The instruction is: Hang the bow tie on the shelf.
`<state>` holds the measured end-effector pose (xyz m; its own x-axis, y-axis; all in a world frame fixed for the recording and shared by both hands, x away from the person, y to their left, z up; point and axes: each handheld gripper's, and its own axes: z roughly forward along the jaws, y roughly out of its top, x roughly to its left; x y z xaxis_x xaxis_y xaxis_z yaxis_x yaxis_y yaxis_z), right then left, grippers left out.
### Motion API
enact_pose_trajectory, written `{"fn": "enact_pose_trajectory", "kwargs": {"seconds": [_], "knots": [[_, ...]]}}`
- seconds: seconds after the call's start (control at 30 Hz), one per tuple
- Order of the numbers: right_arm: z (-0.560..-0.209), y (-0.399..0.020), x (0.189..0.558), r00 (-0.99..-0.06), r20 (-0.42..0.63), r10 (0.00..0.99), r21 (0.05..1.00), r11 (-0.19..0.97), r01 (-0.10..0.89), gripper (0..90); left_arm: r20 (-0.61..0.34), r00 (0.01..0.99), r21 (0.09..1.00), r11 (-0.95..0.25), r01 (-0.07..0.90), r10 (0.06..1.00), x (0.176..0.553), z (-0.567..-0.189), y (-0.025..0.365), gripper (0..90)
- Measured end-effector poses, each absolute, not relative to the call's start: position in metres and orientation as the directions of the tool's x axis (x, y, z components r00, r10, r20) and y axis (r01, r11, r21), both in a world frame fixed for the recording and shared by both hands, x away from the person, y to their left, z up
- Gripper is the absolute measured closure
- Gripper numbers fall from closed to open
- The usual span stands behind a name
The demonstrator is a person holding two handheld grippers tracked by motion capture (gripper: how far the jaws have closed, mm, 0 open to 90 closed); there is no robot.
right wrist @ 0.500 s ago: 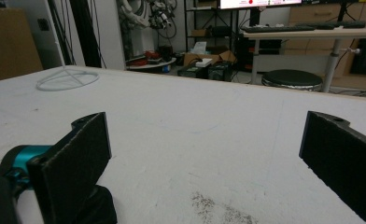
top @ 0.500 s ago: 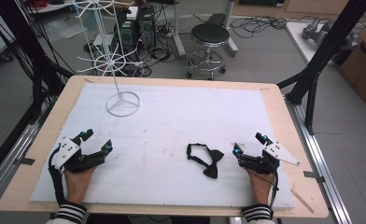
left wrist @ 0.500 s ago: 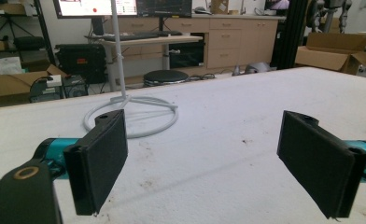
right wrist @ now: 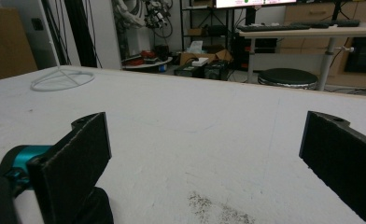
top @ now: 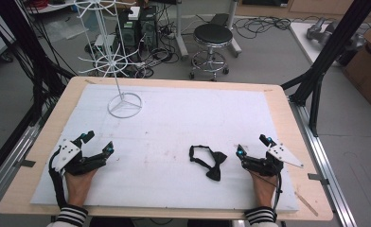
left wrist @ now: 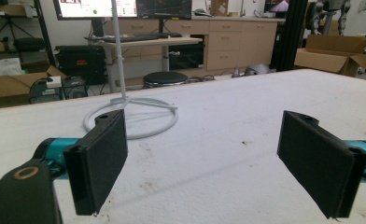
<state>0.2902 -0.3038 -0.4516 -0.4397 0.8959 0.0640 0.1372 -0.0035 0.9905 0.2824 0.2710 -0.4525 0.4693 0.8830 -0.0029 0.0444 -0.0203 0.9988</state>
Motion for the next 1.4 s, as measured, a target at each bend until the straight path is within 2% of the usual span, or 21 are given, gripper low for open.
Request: {"fn": "enact_pose_trajectory", "kwargs": {"seconds": [0.5,0.63,0.93,1.4], "knots": [[-0.451,-0.303,0.291,-0.441,0.05,0.896,0.991,0.011,0.134,1.0,-0.007,0.471,0.999,-0.015,0.043,0.882,0.283,-0.453,0.271,16.4],[-0.448,-0.303,0.295,-0.436,0.069,0.897,0.982,0.017,0.19,1.0,-0.007,0.472,0.999,-0.016,0.043,0.881,0.283,-0.453,0.271,16.5],[-0.416,-0.29,0.311,-0.528,-0.006,0.849,0.95,0.17,0.263,4.1,-0.005,0.473,0.999,-0.016,0.042,0.881,0.283,-0.453,0.271,16.5],[-0.383,-0.262,0.347,-0.648,-0.018,0.761,0.855,0.347,0.384,4.1,-0.008,0.473,0.999,-0.014,0.042,0.881,0.283,-0.453,0.272,16.4]]}}
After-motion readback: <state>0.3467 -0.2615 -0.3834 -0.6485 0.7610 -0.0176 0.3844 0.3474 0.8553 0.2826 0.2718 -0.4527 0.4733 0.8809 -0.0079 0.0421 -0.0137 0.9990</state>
